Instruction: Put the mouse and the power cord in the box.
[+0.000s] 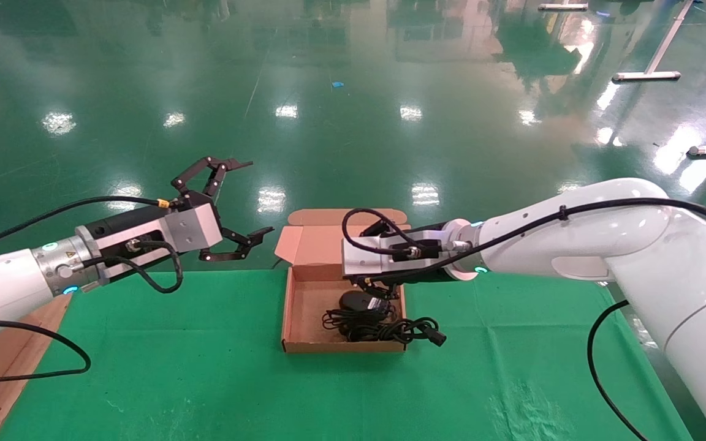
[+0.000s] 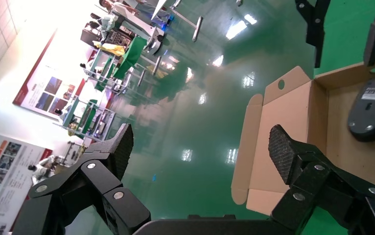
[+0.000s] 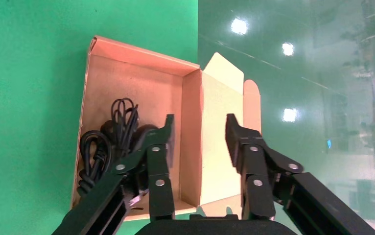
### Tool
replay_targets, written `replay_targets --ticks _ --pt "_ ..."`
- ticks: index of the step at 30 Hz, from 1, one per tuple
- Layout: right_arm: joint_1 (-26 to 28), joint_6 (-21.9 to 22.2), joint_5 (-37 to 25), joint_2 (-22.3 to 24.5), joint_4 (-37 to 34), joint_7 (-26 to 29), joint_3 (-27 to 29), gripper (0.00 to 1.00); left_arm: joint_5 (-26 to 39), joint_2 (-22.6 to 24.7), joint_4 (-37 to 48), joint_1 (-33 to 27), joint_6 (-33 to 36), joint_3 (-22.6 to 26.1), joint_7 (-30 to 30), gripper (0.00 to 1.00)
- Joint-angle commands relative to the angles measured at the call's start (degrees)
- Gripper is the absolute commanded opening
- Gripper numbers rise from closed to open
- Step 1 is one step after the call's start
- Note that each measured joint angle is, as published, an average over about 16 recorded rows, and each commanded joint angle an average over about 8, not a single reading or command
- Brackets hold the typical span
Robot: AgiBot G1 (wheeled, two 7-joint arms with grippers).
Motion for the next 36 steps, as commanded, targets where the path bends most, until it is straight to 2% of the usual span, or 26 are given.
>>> replay_targets --ticks 1,36 --pt "0.0 -0.1 0.0 0.2 0.1 0.0 0.1 1.0 0.0 -0.2 -0.5 0.2 0.2 -0.2 -0.7 1.0" --pt "-20.4 -18.9 26.2 24.6 27.6 19.1 20.1 1.0 -1.8 -13.9 -33.1 15.0 13.9 -12.7 -47.8 1.0"
